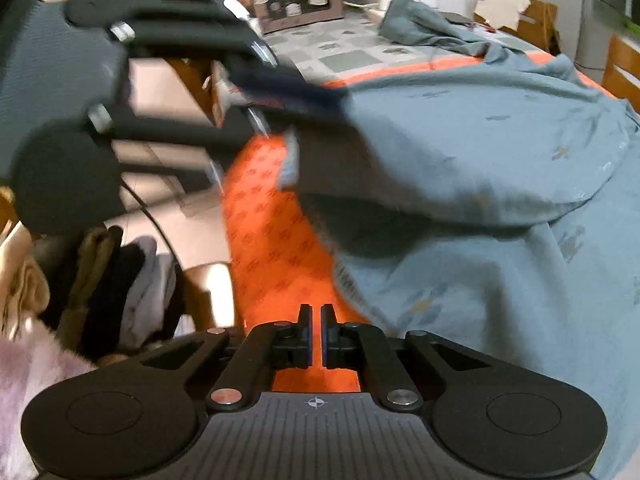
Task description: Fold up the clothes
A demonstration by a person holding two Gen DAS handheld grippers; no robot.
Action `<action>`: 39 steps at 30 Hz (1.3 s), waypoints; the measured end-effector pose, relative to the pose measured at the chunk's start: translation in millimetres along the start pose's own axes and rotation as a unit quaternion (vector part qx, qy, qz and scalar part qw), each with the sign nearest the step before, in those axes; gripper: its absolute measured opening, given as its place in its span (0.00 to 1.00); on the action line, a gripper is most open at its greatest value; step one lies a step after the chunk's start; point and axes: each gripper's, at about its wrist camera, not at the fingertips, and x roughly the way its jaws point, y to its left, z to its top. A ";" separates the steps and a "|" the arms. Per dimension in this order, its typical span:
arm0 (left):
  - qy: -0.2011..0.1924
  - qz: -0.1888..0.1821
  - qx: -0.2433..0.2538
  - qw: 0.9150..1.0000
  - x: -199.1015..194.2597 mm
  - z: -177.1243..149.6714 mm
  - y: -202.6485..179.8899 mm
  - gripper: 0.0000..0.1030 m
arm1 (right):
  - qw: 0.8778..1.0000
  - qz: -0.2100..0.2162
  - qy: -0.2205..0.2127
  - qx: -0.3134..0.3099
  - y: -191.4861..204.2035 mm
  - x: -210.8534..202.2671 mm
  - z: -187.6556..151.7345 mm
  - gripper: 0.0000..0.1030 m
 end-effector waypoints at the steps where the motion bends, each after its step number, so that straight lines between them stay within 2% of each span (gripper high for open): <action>1: 0.000 -0.014 0.009 1.000 2.1 -0.5 -9.7 0.08 | 1.000 0.002 0.000 0.004 0.7 -4.8 -4.0 0.11; 4: 0.001 -0.069 0.030 0.997 7.4 -4.6 -37.8 0.12 | 1.000 0.001 0.003 0.020 -2.2 -19.7 -14.9 0.15; 7: 0.013 -0.118 0.026 0.993 11.6 -12.6 -55.7 0.12 | 0.999 -0.024 0.003 0.041 -11.8 -35.5 -26.6 0.16; 9: 0.017 -0.139 0.010 0.990 12.5 -19.8 -61.0 0.12 | 0.997 -0.040 0.001 0.059 -19.1 -44.9 -33.8 0.16; 11: 0.022 -0.145 -0.031 0.989 11.6 -24.0 -57.3 0.12 | 0.995 -0.058 -0.001 0.083 -27.8 -56.7 -39.9 0.18; 14: 0.040 -0.140 -0.104 0.984 9.3 -27.5 -44.2 0.12 | 0.991 -0.078 -0.009 0.111 -42.3 -76.2 -46.4 0.23; 17: 0.056 -0.116 -0.169 0.977 11.7 -21.6 -28.2 0.16 | 0.986 -0.098 -0.022 0.134 -57.7 -99.5 -51.6 0.27; 19: 0.062 -0.103 -0.209 0.970 14.1 -14.1 -16.6 0.23 | 0.982 -0.112 -0.030 0.146 -70.5 -114.2 -53.0 0.30; 24: 0.082 -0.065 -0.269 0.957 21.0 13.3 -3.1 0.35 | 0.975 -0.131 -0.045 0.172 -110.6 -145.6 -53.9 0.33; 26: 0.096 -0.053 -0.307 0.945 25.9 26.1 2.4 0.42 | 0.974 -0.130 -0.050 0.178 -132.7 -155.3 -54.6 0.36; 28: 0.111 -0.039 -0.350 0.929 36.6 39.8 3.2 0.52 | 0.976 -0.122 -0.052 0.172 -153.3 -162.7 -54.9 0.37; 32: 0.139 -0.003 -0.434 0.890 53.3 71.0 3.1 0.54 | 0.982 -0.104 -0.054 0.148 -203.6 -173.3 -51.8 0.37; 35: 0.166 0.047 -0.498 0.850 63.2 96.5 -2.4 0.54 | 0.988 -0.079 -0.056 0.121 -243.4 -181.2 -46.1 0.37; 39: 0.189 0.106 -0.578 0.787 72.9 127.1 -13.4 0.57 | 0.994 -0.051 -0.060 0.081 -291.3 -190.8 -30.4 0.37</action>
